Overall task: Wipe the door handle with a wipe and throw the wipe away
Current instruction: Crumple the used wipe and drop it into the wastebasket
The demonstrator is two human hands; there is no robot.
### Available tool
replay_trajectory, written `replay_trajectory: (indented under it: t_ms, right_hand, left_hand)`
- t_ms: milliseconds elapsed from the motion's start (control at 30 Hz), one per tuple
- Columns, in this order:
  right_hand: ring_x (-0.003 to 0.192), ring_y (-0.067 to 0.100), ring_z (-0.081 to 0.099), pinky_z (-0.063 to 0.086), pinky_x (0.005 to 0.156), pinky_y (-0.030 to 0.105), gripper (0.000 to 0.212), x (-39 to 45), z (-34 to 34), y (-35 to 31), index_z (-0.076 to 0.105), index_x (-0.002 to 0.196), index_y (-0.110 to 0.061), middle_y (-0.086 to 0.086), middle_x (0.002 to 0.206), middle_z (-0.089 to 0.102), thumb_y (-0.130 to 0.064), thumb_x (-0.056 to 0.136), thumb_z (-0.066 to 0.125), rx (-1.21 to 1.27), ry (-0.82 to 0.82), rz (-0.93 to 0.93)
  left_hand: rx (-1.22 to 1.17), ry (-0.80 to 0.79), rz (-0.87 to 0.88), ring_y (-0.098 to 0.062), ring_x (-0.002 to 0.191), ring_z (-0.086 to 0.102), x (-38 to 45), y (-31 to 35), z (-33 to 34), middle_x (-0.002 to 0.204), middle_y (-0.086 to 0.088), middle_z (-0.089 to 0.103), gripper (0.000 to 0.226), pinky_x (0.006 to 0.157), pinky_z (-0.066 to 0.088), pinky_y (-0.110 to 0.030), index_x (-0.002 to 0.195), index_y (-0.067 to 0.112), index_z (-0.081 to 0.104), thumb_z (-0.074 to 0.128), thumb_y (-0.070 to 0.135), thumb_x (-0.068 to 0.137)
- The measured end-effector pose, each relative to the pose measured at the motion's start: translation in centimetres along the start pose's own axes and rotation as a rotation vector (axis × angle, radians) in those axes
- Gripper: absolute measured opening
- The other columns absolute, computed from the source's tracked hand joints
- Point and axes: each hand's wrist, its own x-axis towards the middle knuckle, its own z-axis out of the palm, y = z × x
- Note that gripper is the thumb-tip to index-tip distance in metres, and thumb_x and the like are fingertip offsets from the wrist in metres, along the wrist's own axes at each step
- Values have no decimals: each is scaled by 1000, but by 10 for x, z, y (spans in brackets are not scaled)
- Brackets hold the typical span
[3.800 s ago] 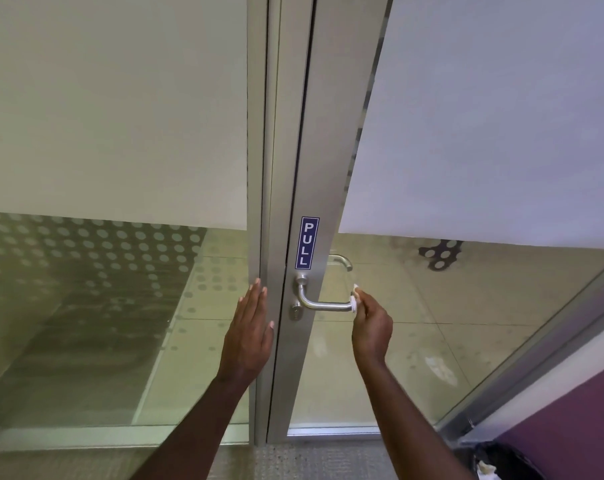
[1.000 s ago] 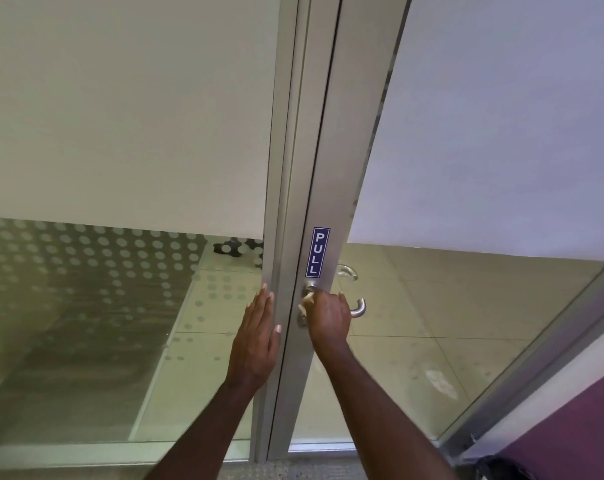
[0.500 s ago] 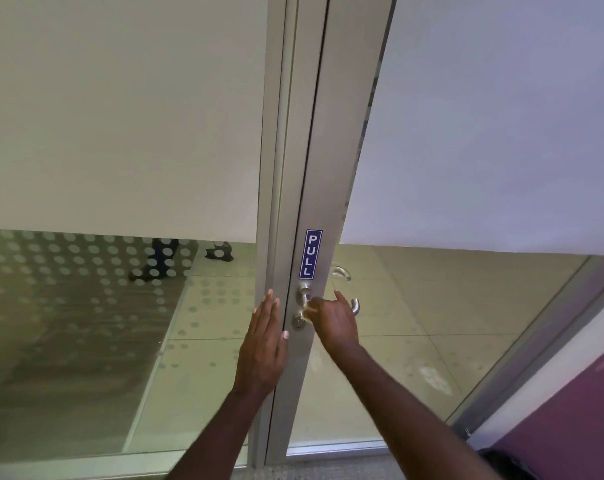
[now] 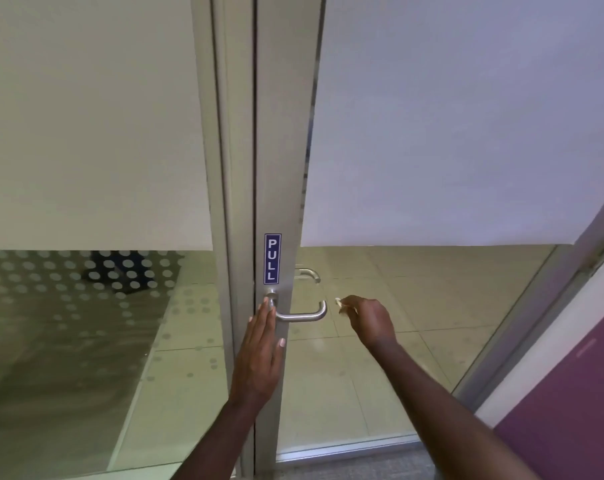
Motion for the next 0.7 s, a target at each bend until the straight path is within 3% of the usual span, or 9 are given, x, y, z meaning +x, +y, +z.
replay_trajectory:
  t_ms: [67, 133, 233, 300, 367, 467, 567, 633, 700]
  right_hand:
    - [80, 24, 72, 55, 68, 34, 10, -8, -3, 9, 77, 94, -12, 4, 87, 79, -11, 90, 68, 582, 30, 179]
    - [77, 28, 72, 56, 62, 35, 7, -17, -16, 16, 75, 93, -3, 12, 86, 78, -6, 89, 69, 1032, -43, 266]
    - [70, 26, 70, 54, 56, 27, 13, -30, -41, 30, 73, 94, -2, 15, 84, 76, -14, 91, 69, 1273, -187, 238]
    - [65, 23, 67, 52, 54, 25, 13, -34, -57, 44, 73, 94, -3, 14, 81, 74, -14, 92, 67, 1351, -229, 209]
    - [58, 20, 61, 50, 52, 25, 14, -37, -74, 57, 72, 94, -2, 13, 76, 71, -14, 93, 66, 1388, -241, 177]
    - [50, 18, 53, 45, 50, 27, 15, -43, -98, 83, 70, 87, -1, 11, 66, 65, -15, 93, 67, 1382, -247, 140]
    - [51, 19, 55, 42, 50, 29, 28, -55, -118, 117, 67, 79, -1, 13, 61, 62, -24, 95, 65, 1271, -191, 146]
    - [57, 19, 61, 45, 51, 31, 34, -65, -130, 141, 71, 82, -6, 12, 69, 70, -36, 97, 61, 1106, -57, 139]
    - [68, 18, 67, 50, 52, 29, 24, -77, -145, 171, 74, 93, -21, 3, 84, 75, -43, 92, 63, 1043, 90, 137]
  left_hand:
    - [-12, 17, -13, -15, 156, 21, 8, 12, 6, 168, -2, 27, 60, 127, 19, -31, 159, 13, 25, 39, 27, 103]
    - [-56, 45, -64, -13, 146, 44, 17, 31, 14, 156, 0, 48, 52, 119, 34, -27, 153, 19, 43, 43, 32, 102]
    - [-257, 65, -229, -7, 97, 74, 33, 78, 35, 110, 8, 77, 34, 87, 59, -35, 130, 33, 67, 59, 33, 97]
    - [-464, 31, -342, -9, 77, 75, 43, 118, 53, 90, 10, 78, 30, 74, 61, -36, 117, 47, 70, 68, 35, 90]
    - [-585, 58, -370, -11, 67, 72, 51, 154, 70, 85, 13, 75, 31, 66, 59, -29, 109, 54, 70, 73, 40, 82]
    - [-630, 116, -396, -15, 58, 67, 57, 198, 95, 81, 8, 73, 25, 57, 57, -29, 104, 46, 74, 75, 40, 79]
    - [-581, 142, -394, -17, 51, 64, 60, 235, 119, 72, 1, 72, 4, 51, 53, -28, 85, 36, 74, 75, 32, 84]
    - [-551, 146, -398, -21, 49, 64, 67, 255, 137, 67, -3, 68, 12, 48, 51, -26, 77, 25, 70, 76, 28, 87]
    - [-570, 105, -396, -17, 46, 61, 76, 274, 159, 59, 0, 63, 21, 45, 54, -33, 72, 17, 67, 76, 29, 88]
